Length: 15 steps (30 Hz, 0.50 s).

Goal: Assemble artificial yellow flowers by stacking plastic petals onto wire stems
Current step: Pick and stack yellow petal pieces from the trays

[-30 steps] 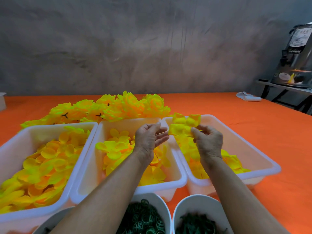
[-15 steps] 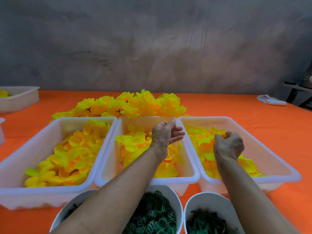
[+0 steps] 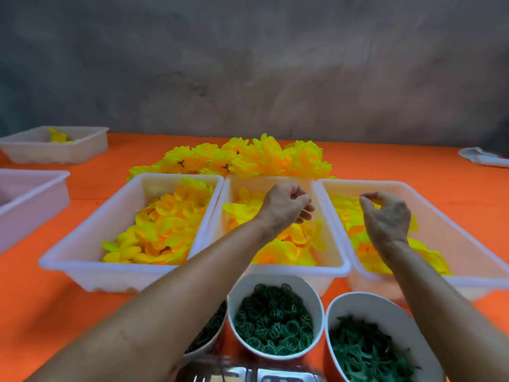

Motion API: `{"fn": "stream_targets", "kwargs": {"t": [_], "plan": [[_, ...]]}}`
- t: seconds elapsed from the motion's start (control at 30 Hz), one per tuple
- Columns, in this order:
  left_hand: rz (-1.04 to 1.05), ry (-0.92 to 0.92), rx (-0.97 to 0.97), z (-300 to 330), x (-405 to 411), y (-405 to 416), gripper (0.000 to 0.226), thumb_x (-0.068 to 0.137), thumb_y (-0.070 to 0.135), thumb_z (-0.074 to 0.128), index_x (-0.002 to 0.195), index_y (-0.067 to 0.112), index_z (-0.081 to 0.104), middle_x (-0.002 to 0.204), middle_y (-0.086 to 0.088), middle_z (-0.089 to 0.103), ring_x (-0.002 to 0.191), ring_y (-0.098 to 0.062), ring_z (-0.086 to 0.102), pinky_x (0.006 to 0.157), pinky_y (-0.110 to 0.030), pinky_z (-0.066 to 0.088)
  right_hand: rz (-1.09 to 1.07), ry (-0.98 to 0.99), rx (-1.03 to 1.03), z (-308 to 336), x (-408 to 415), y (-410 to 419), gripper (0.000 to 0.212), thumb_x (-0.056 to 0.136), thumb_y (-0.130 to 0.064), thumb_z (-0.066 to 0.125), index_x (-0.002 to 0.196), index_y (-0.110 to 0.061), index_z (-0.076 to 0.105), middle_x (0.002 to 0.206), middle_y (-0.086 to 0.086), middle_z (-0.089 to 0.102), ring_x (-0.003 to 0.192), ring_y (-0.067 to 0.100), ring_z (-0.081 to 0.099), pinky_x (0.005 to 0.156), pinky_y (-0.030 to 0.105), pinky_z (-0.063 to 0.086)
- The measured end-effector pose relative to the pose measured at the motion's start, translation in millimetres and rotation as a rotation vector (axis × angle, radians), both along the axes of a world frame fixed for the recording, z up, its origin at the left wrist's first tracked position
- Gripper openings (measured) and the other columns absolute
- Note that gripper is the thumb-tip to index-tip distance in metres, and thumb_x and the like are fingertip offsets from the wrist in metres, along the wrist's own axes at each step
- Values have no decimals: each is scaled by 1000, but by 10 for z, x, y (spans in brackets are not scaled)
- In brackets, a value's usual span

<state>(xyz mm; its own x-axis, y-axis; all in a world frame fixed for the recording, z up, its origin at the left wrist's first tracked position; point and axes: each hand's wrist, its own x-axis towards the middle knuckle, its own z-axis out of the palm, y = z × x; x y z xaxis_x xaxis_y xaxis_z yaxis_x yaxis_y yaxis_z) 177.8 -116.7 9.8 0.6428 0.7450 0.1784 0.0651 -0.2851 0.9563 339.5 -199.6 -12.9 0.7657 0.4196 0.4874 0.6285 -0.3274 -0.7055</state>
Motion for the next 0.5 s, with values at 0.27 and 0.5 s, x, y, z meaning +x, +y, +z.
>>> {"fn": "stream_targets", "kwargs": {"t": [0.27, 0.5], "plan": [[187, 21, 62, -48, -860, 242, 19, 91, 0, 52, 76, 11, 56, 83, -15, 66, 65, -22, 62, 65, -32, 50, 473, -71, -15, 301, -738, 206, 9, 84, -8, 68, 89, -5, 74, 92, 11, 72, 87, 18, 63, 77, 25, 41], [432, 213, 294, -166, -1654, 476, 5, 79, 1, 65, 76, 4, 66, 76, -20, 70, 69, -22, 62, 69, -34, 50, 814, 53, -61, 234, -1625, 502, 6, 82, -3, 69, 85, -4, 73, 77, 3, 67, 66, 4, 57, 62, 14, 43]]}}
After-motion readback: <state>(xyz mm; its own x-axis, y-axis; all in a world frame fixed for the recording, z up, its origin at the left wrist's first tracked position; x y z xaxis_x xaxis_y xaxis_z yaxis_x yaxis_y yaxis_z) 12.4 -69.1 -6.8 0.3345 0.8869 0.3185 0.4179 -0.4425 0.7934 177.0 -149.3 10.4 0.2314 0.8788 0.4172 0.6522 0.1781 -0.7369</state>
